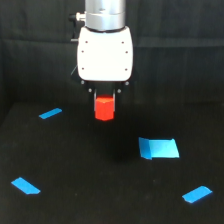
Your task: Pick up the red object from the table
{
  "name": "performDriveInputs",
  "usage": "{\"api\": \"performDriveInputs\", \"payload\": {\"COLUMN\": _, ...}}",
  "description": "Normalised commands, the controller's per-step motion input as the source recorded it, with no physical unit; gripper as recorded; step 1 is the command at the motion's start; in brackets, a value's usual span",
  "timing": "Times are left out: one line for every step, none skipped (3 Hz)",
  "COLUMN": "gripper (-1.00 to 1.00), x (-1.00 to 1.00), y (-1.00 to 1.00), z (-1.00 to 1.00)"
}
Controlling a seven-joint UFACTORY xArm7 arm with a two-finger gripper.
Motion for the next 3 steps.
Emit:
{"api": "performDriveInputs", "payload": {"gripper": -1.0, "x": -0.01, "y": -0.02, "z": 0.09}}
{"api": "performDriveInputs", "payload": {"gripper": -1.0, "x": -0.1, "y": 0.08, "z": 0.04}}
{"api": "performDriveInputs", "payload": {"gripper": -1.0, "x": -0.01, "y": 0.07, "z": 0.13}}
